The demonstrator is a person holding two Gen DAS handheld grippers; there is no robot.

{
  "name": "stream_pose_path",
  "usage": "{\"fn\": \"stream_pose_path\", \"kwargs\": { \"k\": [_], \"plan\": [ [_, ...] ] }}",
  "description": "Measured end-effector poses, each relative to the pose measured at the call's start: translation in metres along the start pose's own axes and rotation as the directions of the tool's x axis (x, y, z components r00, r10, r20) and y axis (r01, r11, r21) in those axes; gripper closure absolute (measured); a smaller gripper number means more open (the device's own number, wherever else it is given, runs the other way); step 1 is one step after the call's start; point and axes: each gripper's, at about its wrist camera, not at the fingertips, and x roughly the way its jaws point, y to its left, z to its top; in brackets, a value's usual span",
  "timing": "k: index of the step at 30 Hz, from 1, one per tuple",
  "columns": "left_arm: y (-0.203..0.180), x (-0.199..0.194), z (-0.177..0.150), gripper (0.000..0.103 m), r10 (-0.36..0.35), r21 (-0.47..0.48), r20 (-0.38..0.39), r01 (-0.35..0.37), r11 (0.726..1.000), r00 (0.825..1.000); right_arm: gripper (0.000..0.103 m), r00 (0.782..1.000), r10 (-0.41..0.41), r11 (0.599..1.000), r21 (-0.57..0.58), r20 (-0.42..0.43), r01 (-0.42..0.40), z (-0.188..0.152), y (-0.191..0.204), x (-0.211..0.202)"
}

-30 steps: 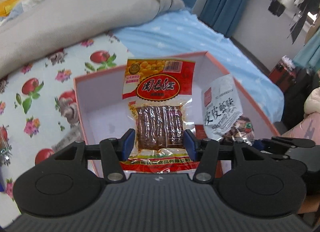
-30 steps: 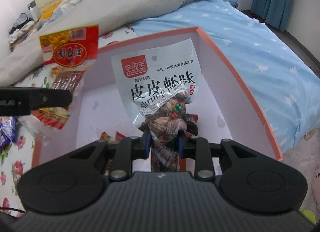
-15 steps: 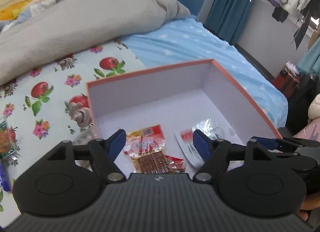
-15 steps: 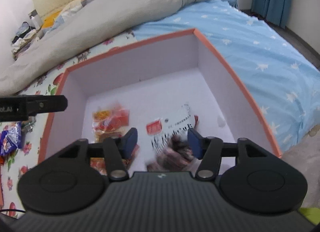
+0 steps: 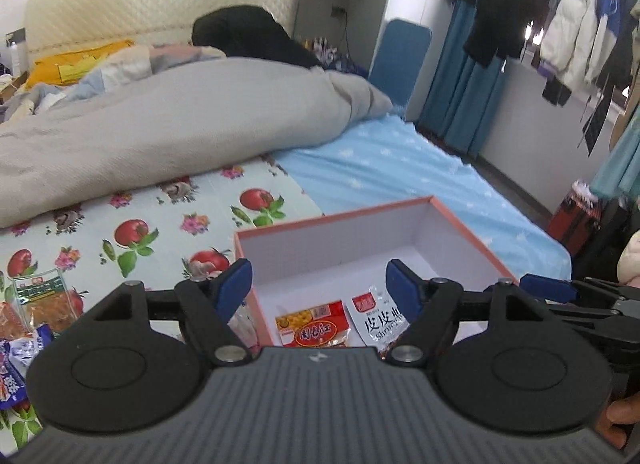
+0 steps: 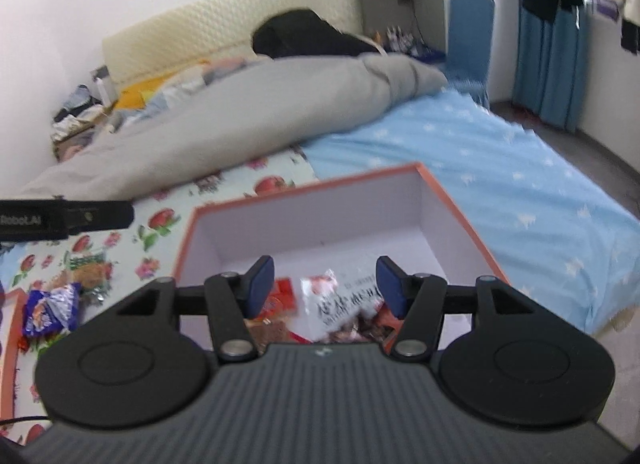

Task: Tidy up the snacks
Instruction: 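Withdraw both open grippers from the box back over the snacks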

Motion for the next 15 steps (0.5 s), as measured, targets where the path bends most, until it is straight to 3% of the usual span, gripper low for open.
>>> {"fn": "stream_pose_path", "kwargs": {
  "k": [5,15],
  "plan": [
    [0.014,-0.031,-0.008,0.025,0.002,-0.033,0.040,0.000,0.999,0.999,0.044,0.998,0.038,0.999,-0.033,0.056,-0.036,0.005,0.026,-0.016],
    [0.050,-0.080,-0.039,0.025,0.094,-0.062,0.107,-0.088,0.994,0.990,0.044,0.989,0.104,0.991,-0.090,0.102,-0.095,-0.009,0.081,-0.034]
  ]
}}
